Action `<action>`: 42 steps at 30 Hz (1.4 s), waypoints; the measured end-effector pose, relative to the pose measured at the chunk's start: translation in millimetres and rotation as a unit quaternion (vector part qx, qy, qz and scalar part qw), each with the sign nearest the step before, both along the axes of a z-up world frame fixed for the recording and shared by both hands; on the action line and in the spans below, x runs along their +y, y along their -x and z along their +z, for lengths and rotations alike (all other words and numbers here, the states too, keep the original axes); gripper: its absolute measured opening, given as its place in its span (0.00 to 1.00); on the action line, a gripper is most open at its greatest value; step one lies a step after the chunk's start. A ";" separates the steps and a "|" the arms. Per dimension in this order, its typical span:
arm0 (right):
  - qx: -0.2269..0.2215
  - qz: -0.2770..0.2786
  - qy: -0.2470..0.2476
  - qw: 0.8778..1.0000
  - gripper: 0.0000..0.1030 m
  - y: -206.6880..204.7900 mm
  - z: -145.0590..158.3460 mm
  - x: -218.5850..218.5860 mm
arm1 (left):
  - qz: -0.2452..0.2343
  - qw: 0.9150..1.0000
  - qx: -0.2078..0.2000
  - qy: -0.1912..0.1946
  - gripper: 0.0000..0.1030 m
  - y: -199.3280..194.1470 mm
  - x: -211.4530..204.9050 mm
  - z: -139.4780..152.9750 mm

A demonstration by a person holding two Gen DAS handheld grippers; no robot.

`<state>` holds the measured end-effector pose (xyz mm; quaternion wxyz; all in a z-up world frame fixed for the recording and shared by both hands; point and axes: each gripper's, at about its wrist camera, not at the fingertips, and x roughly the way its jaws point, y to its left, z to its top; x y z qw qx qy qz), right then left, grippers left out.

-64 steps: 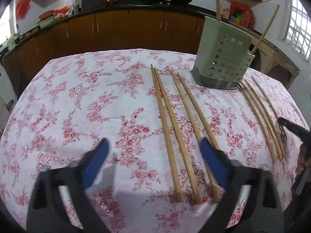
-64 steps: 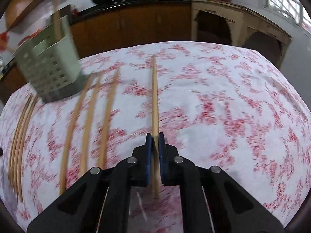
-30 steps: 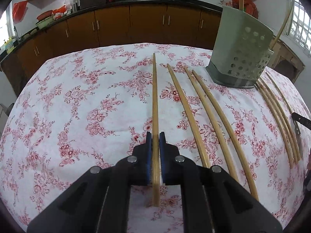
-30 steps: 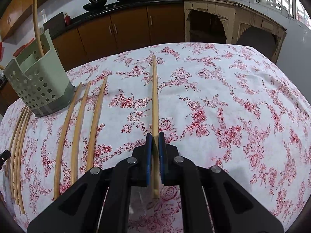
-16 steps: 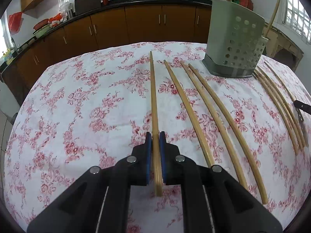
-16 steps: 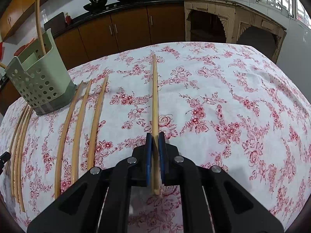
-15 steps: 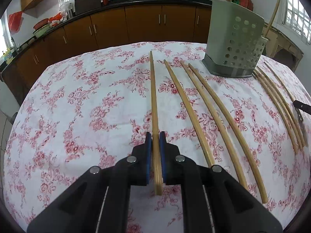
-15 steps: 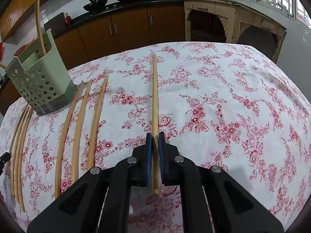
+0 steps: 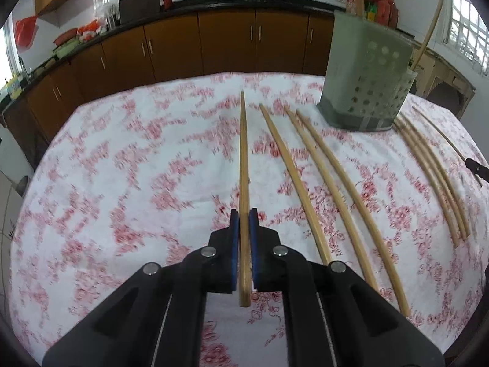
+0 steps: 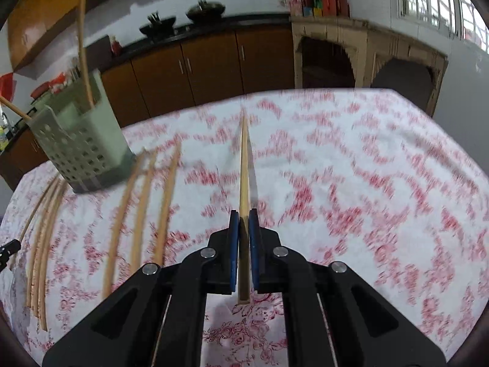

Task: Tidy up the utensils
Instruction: 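Lift both held chopsticks upright and move them above the green holder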

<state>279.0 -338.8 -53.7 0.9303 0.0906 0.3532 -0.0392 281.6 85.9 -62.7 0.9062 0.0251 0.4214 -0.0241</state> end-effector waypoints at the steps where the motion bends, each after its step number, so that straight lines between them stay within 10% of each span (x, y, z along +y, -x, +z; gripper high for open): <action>1: -0.010 0.000 0.003 1.000 0.07 2.6 6.7 -0.2 | -0.001 1.000 -0.007 0.002 0.08 2.2 1.4 6.0; 22: -0.155 0.003 0.010 0.988 0.07 25.4 100.7 -1.1 | -0.027 0.984 -0.172 0.026 0.08 33.0 5.5 125.9; 42: -0.189 0.020 0.007 0.982 0.07 27.9 136.1 10.3 | -0.020 0.980 -0.192 0.043 0.07 31.7 2.9 161.1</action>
